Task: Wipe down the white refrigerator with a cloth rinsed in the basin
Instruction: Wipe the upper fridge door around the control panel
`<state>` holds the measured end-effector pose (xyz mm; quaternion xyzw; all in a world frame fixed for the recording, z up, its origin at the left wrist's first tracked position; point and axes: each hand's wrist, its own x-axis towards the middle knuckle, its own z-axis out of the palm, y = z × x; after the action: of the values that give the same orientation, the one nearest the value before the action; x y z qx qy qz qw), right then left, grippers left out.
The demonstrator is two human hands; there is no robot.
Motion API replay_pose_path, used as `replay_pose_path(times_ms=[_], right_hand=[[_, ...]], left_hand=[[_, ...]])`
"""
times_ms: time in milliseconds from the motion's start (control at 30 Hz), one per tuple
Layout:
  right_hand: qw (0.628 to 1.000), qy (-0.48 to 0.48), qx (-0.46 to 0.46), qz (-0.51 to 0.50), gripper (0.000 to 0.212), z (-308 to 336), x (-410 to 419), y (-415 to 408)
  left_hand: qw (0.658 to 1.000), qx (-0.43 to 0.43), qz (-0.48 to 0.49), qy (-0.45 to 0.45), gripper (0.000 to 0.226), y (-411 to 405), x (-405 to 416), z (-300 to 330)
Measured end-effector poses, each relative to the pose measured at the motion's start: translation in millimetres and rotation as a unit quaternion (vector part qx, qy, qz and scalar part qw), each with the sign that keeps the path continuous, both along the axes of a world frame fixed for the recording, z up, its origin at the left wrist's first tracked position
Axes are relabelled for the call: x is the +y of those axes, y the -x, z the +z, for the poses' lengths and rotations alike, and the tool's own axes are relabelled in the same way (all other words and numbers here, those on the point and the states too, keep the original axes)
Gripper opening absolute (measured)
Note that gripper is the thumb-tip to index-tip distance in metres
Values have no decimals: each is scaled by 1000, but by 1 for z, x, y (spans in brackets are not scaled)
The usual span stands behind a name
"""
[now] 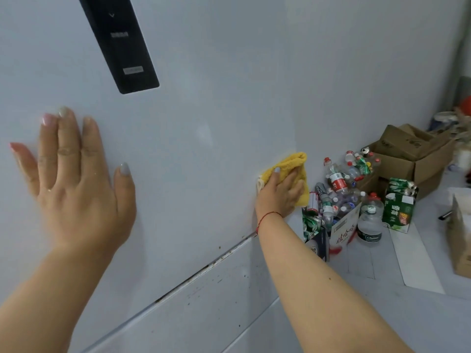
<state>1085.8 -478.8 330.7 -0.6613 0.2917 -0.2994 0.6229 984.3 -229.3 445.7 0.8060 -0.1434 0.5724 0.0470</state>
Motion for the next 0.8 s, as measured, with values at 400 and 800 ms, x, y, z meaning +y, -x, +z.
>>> replay_pose_path(times_ms=[400, 800], right_hand=[[991, -76, -102, 47, 88, -26, 169, 94], [967, 163, -161, 115, 74, -70, 299, 160]], left_hand=[[999, 26, -4, -34, 57, 34, 5, 14], [996, -11, -36, -85, 44, 65, 82, 9]])
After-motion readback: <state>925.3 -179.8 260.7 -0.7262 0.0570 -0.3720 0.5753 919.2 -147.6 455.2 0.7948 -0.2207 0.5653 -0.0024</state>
